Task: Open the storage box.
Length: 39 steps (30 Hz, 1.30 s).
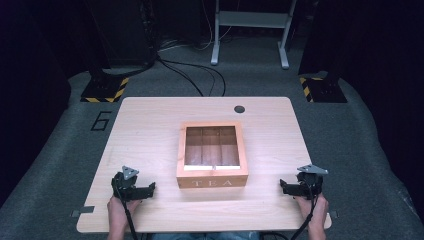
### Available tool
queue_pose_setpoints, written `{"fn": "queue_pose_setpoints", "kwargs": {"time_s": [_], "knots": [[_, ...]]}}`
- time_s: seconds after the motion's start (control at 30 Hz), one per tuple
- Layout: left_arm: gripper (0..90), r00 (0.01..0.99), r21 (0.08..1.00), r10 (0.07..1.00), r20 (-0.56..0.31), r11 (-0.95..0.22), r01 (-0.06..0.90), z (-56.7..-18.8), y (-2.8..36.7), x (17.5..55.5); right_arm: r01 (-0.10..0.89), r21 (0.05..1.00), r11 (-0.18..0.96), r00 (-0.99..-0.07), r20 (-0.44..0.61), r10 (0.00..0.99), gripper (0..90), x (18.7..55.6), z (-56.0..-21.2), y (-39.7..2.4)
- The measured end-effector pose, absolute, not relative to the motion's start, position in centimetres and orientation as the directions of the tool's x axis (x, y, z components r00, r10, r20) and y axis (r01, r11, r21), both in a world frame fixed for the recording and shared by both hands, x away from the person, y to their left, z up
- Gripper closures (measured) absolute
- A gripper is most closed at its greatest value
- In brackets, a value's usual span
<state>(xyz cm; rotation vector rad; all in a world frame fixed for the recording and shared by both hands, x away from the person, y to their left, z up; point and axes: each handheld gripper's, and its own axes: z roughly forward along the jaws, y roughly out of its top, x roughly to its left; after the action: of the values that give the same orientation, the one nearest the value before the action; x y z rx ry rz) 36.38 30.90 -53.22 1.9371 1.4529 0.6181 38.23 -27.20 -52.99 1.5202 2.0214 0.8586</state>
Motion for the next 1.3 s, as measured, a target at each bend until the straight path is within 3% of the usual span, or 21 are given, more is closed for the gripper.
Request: {"fn": "queue_pose_setpoints", "kwargs": {"time_s": [0.67, 1.3], "knots": [[0.1, 0.298, 0.726, 0.955, 0.009, -0.211, 0.655, -53.2, 30.7, 36.3, 0.668, 0.717, 0.199, -0.280, -0.004, 0.960, 0.0, 38.5, -53.0, -27.2], [0.6, 0.441, 0.770, 0.895, -0.070, -0.232, 0.594, -51.6, 29.3, 34.9, 0.669, 0.718, 0.194, -0.276, -0.003, 0.961, 0.0, 38.4, -53.0, -27.2]]}}
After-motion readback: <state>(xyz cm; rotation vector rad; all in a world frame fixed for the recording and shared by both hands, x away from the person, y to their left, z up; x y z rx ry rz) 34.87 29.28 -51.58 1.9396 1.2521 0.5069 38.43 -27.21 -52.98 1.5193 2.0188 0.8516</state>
